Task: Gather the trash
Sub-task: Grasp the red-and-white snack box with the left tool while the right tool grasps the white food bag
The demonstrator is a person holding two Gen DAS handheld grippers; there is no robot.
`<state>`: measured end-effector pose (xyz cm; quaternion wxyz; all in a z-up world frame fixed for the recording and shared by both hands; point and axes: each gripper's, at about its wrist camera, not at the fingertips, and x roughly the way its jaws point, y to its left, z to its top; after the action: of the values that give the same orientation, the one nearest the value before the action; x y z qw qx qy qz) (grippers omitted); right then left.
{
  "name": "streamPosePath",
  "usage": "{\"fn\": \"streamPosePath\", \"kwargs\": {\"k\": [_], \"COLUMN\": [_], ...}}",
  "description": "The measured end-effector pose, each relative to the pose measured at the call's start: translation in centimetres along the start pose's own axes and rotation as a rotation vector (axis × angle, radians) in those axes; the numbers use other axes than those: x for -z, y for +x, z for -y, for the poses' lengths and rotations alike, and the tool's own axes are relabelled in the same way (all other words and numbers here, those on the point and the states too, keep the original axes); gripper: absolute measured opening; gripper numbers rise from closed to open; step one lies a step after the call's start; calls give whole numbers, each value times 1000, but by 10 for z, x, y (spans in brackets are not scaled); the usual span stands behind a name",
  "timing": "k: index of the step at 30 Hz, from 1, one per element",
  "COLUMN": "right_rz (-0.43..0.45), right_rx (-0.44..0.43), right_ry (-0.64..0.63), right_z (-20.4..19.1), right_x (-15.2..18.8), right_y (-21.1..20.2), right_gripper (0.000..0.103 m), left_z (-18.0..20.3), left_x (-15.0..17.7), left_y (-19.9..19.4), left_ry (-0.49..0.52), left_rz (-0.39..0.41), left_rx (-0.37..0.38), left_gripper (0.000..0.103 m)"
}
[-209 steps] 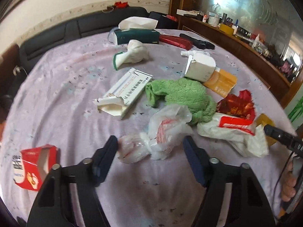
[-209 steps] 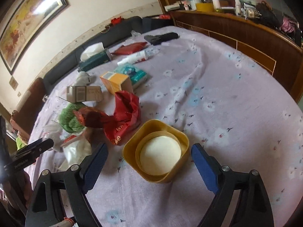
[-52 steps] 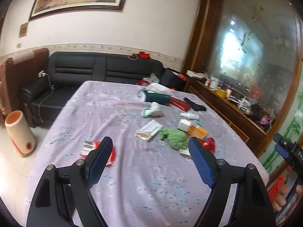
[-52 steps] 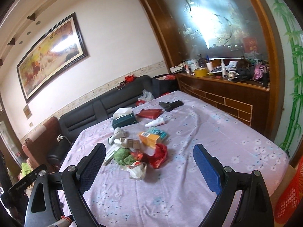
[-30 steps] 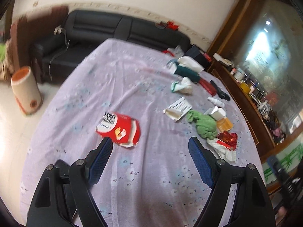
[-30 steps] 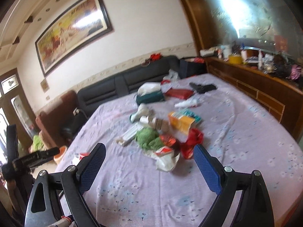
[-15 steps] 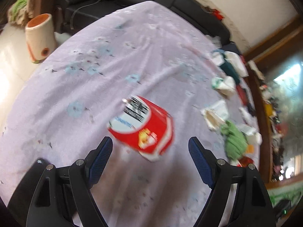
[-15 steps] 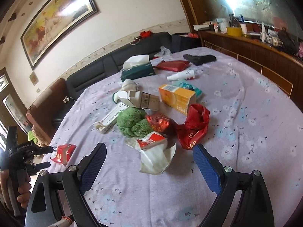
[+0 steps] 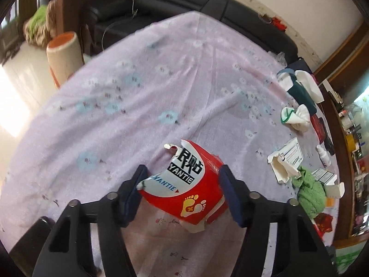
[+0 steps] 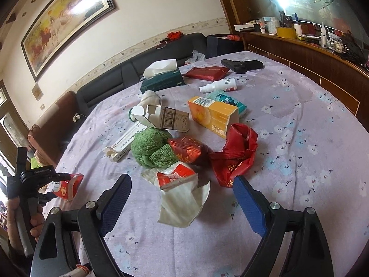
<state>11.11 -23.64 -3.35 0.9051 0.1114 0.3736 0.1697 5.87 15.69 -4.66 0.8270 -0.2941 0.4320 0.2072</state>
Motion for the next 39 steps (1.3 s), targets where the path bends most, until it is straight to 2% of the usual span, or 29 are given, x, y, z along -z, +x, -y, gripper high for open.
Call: {"fn": "streamPosePath", "kwargs": {"k": [2, 4, 5, 6, 7, 8, 10, 11, 14, 20, 27, 33, 39], "right_rz": [-10, -32, -44, -57, -70, -84, -101, -104, -93, -38, 17, 79, 190], "right_rx": [-3, -16, -23, -26, -23, -14, -10, -22, -22, -95, -144, -103, -57], "right_ry": [-3, -1, 1, 1, -2, -5, -16, -12, -21, -6, -20, -2, 27], "right_z": [-1, 0, 0, -1, -2, -3, -5, -6, -8, -9, -14, -7, 1], "right_x": [-1, -2, -2, -2, -1, 1, 4, 7, 15, 30, 53, 67, 68], "right_y": [6, 14, 18, 22, 27, 31, 34, 33, 21, -24, -77, -114, -164], "right_gripper": [85, 81, 80, 77, 71, 57, 46, 44, 43, 42, 42, 42, 42], "left_z": [4, 10, 11, 12, 12, 14, 16, 16, 17, 18, 42, 71, 92], "left_x": [3, 6, 8, 10, 11, 12, 15, 17, 23, 43, 81, 112, 137], "left_y": [-10, -15, -18, -21, -23, -25, -29, -32, -38, -64, -101, -136, -176], "left_ry": [30, 64, 76, 78, 81, 91, 109, 113, 112, 145, 268, 385, 477], "left_rz": [42, 71, 79, 73, 73, 76, 78, 72, 48, 30, 32, 77, 112], "left_rx": [3, -2, 4, 38, 58, 71, 114, 144, 218, 321, 430, 486, 551], "left_gripper": [51, 41, 18, 17, 16, 15, 13, 11, 9, 9, 9, 9, 9]}}
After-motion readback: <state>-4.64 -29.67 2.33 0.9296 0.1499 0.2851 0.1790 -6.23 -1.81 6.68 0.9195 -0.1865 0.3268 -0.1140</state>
